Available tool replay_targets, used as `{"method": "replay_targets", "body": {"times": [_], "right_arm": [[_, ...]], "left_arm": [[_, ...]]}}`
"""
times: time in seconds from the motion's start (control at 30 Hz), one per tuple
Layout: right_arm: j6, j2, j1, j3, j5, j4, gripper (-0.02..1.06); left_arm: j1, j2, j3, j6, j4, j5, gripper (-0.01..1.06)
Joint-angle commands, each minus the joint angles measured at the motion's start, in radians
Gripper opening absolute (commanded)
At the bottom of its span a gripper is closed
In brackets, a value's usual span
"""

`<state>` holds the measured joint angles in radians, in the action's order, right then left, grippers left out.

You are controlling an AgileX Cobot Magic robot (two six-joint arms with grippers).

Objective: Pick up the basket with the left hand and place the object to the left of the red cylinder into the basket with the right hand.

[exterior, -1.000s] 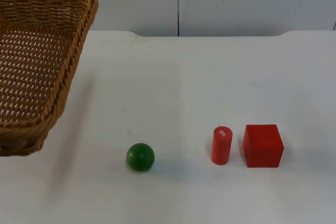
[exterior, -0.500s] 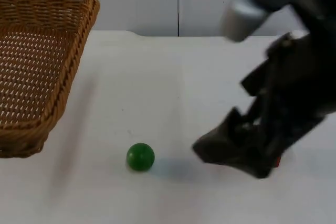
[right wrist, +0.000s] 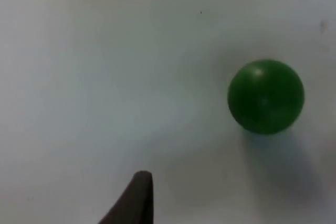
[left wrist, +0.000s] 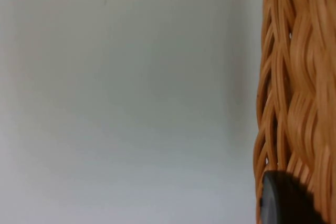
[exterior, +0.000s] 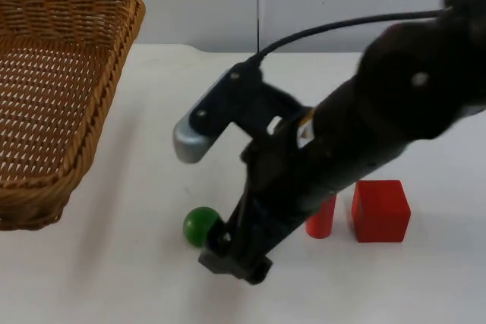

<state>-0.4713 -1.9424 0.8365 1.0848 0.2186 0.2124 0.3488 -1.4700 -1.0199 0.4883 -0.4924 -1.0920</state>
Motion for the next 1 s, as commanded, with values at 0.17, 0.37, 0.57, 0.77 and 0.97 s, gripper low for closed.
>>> {"method": "replay_targets", "body": {"times": [0.17,0.37,0.57,0.77,0.97], "right_arm": [[-0.040,-0.160,0.002,0.167,0.062,-0.001,1.00],[-0.041,-0.281,-0.001,0.266,0.063,-0.001,1.00],[-0.041,-0.325,-0.002,0.310,0.055,-0.001,0.81],[-0.019,-0.312,-0.004,0.310,0.073,-0.001,0.29],[-0.012,-0.196,-0.004,0.286,0.216,-0.001,0.00]], "left_arm": [[0.003,0.012,-0.002,0.002,-0.019,-0.002,0.00],[0.003,0.012,-0.002,0.002,-0.019,-0.002,0.00],[0.003,0.012,-0.002,0.002,-0.019,0.000,0.00],[0.003,0.012,-0.002,0.002,-0.019,0.007,0.00],[0.003,0.012,-0.002,0.002,-0.019,0.007,0.00]]}}
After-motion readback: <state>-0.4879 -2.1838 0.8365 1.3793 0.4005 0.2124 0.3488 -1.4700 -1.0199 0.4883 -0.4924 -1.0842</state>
